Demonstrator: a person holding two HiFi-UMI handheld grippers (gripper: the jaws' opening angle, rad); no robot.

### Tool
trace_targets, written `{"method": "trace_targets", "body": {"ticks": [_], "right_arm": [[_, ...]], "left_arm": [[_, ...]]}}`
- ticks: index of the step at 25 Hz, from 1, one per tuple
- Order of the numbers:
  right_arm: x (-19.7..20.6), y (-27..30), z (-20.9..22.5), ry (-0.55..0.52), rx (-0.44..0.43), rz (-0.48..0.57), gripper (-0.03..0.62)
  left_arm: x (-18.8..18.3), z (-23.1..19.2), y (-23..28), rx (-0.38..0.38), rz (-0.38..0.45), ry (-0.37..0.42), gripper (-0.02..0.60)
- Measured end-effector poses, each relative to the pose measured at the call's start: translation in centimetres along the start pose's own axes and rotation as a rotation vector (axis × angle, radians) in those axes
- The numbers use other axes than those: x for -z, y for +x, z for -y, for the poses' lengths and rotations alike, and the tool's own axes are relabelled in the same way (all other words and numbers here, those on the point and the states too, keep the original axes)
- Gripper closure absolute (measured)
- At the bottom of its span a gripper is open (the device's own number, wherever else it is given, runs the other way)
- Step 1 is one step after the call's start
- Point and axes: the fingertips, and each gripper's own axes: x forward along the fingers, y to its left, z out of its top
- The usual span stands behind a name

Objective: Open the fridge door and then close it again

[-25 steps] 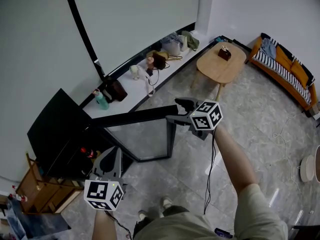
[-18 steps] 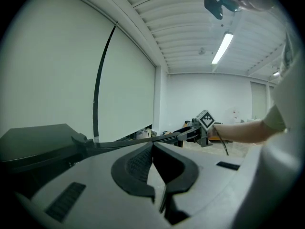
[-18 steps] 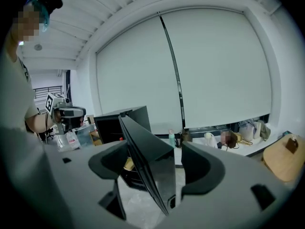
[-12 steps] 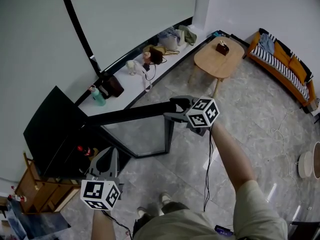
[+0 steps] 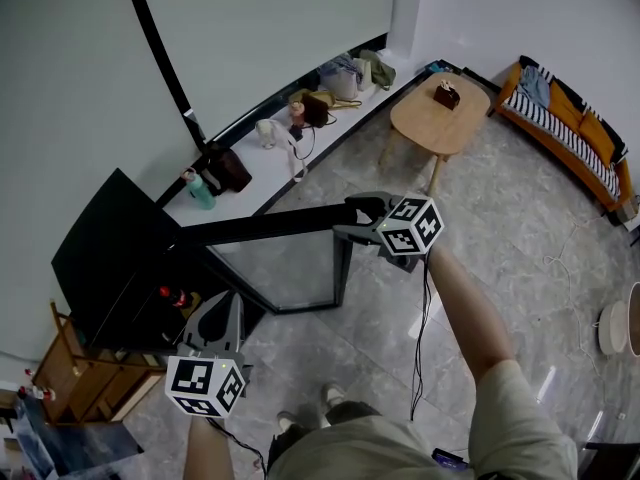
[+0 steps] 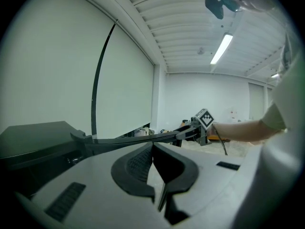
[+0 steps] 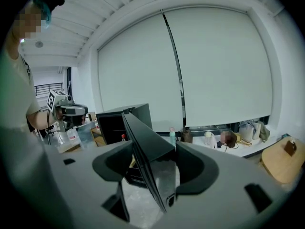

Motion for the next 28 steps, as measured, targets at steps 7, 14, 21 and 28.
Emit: {"method": "trace_targets", "body": {"ticks": [7, 14, 21, 28], "right_arm": [[1.0, -1.3, -3.1, 0.002, 0.009, -0.017, 0.338], [2.2, -2.8, -7.2, 0.003, 0.031, -0.013, 0.358], [3.2, -3.4, -10.9, 0.003, 0.070, -0.015, 0.368], [3.7, -4.0, -14.4, 0.003, 0.107, -0.016, 0.375]], "left_arm": [[0.3, 0.2, -1.7, 0.008, 0.010, -0.009, 0.574], [0.8, 1.2, -3.7, 0.024, 0.018, -0.038, 0.575], [2.3, 1.5, -5.8, 0.015, 0.009, -0.015, 0.575], [3.4, 1.6, -8.9, -0.014, -0.009, 0.038, 0.574]]}}
